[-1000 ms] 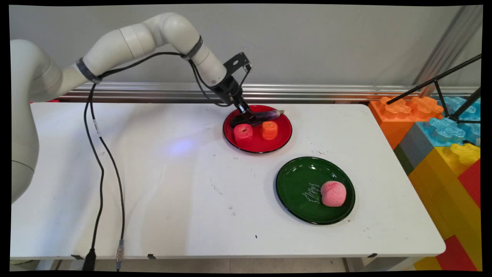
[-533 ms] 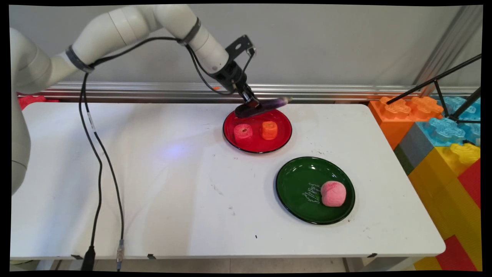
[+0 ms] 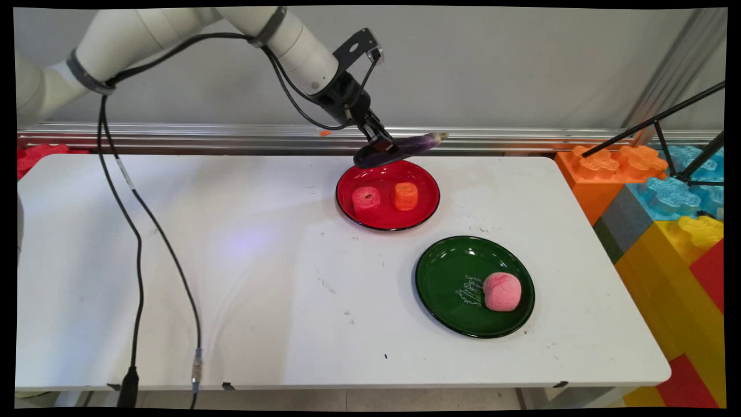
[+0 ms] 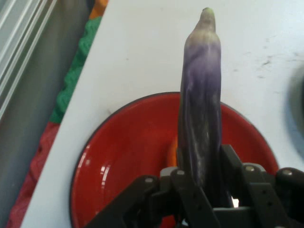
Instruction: Place the picked object on the table
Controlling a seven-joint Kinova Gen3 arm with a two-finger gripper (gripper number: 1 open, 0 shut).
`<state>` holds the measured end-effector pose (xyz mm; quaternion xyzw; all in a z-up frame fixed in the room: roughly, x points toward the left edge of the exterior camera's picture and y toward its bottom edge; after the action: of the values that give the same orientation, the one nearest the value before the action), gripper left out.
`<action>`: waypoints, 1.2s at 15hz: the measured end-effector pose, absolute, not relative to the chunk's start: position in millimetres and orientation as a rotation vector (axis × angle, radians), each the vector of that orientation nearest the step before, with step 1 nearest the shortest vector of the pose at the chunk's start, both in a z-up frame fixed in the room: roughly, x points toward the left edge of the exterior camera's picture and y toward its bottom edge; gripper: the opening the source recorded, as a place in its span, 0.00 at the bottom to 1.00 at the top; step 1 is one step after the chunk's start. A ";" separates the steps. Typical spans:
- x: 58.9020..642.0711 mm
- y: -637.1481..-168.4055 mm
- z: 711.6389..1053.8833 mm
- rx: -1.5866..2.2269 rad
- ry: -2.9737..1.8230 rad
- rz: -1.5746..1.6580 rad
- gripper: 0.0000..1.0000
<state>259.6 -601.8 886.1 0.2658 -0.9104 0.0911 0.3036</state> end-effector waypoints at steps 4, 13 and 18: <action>256.7 -566.5 898.3 0.665 -2.396 0.173 0.00; 261.0 -497.7 905.7 0.584 -2.402 0.026 0.00; 272.1 -493.2 888.2 0.541 -2.448 0.043 0.00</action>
<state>272.1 -493.2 888.2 0.2049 -0.9276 0.0164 0.3119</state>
